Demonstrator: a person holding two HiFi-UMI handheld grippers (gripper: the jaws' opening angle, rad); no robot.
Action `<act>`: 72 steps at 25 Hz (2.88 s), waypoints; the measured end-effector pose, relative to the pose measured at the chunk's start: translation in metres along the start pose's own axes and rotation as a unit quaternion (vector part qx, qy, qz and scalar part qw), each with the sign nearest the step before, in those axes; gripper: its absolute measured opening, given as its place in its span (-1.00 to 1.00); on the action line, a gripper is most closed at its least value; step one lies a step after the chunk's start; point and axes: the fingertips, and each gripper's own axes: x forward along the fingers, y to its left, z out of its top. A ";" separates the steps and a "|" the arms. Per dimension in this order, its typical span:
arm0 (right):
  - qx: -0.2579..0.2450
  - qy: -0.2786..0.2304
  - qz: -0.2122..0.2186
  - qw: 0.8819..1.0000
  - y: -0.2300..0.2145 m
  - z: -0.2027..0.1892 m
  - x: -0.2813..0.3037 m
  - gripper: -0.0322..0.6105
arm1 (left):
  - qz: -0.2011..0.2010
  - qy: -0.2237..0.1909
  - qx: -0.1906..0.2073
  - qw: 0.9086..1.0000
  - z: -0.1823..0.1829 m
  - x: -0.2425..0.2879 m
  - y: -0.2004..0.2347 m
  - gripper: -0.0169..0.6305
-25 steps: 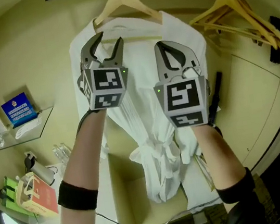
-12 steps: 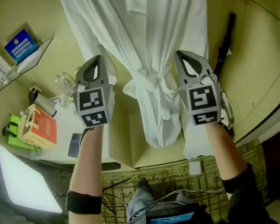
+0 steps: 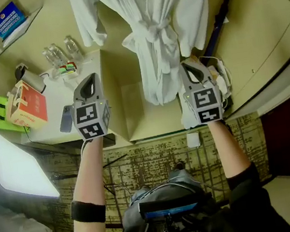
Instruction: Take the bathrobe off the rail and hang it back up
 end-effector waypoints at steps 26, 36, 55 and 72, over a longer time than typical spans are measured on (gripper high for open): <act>0.118 0.124 -0.040 0.984 0.132 -0.128 -0.122 -0.83 | -0.053 0.062 -0.091 0.993 -0.156 -0.146 0.028 -0.95; 0.119 0.125 -0.034 0.984 0.133 -0.133 -0.114 -0.83 | -0.050 0.070 -0.097 0.991 -0.170 -0.153 0.023 -0.95; 0.116 0.159 -0.019 0.980 0.116 -0.170 -0.100 -0.83 | -0.060 0.094 -0.098 0.989 -0.180 -0.131 -0.004 -0.95; 0.059 0.079 -0.012 0.995 0.006 -0.107 -0.035 -0.82 | -0.055 0.034 -0.092 0.994 -0.087 -0.024 -0.050 -0.95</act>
